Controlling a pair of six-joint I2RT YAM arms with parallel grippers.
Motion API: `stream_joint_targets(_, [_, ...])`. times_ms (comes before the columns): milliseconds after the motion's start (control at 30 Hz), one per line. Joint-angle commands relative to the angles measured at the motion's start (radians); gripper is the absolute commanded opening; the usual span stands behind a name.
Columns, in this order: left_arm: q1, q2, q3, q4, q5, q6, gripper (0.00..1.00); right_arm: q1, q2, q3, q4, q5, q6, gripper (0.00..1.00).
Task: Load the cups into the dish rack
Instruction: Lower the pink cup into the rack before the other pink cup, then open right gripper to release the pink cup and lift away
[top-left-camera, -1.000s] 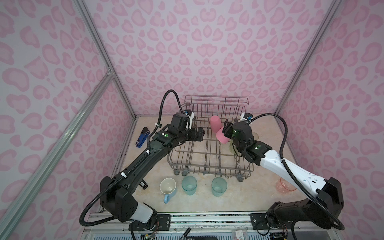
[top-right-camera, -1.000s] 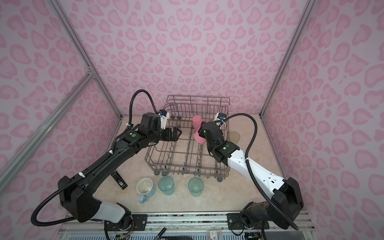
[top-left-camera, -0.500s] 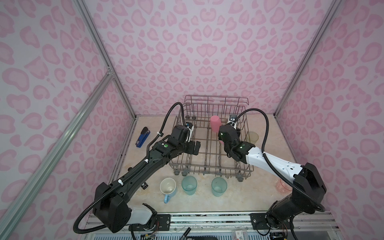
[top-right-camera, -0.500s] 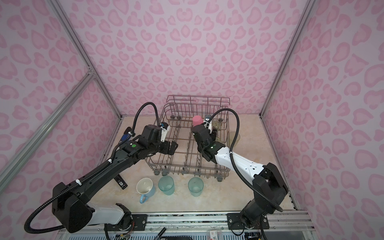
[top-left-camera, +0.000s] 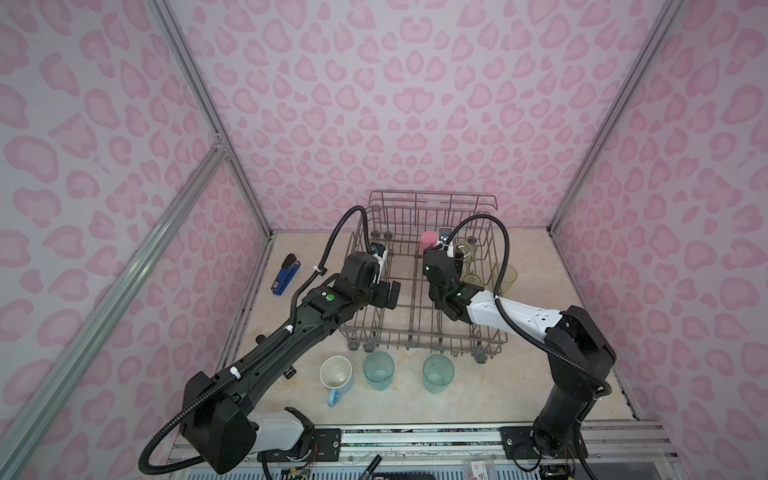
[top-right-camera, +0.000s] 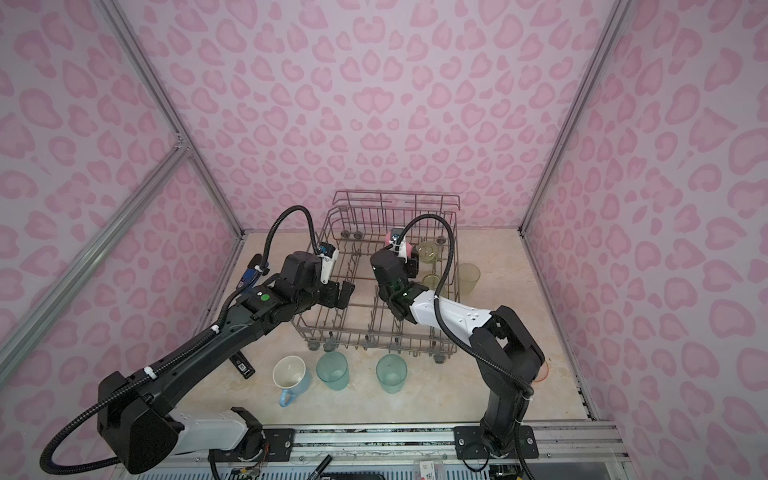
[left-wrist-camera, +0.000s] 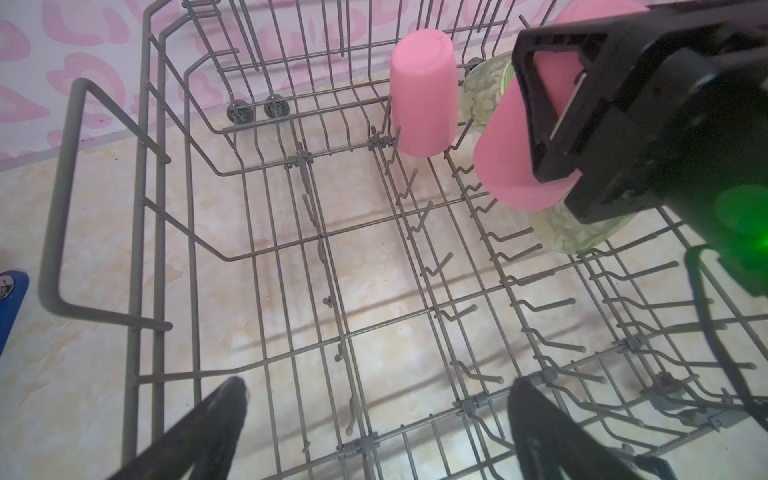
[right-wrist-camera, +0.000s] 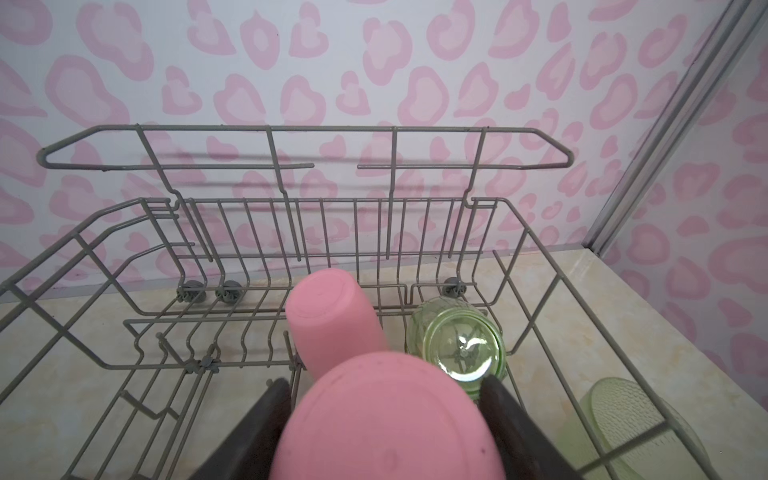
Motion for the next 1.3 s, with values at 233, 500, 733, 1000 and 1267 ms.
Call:
stream_joint_targets(233, [0.014, -0.024, 0.015, 0.004, -0.093, -0.023, 0.97, 0.006, 0.087, 0.026, 0.087, 0.043, -0.038, 0.60])
stream_joint_targets(500, [0.094, -0.019, 0.019, 0.004, -0.045, -0.067, 0.98, 0.006, 0.152, 0.030, 0.062, 0.052, 0.016, 0.60])
stream_joint_targets(733, [0.118, -0.026, 0.019, 0.007, -0.039, -0.069, 0.98, 0.005, 0.203, 0.048, 0.041, 0.053, 0.018, 0.61])
stream_joint_targets(1000, [0.128, -0.028, 0.022, 0.001, -0.045, -0.061, 0.98, -0.016, 0.218, 0.045, -0.049, -0.002, 0.104, 0.65])
stream_joint_targets(1267, [0.135, -0.023, 0.027, -0.006, -0.056, -0.059, 0.98, -0.018, 0.205, 0.042, -0.163, -0.024, 0.169, 0.72])
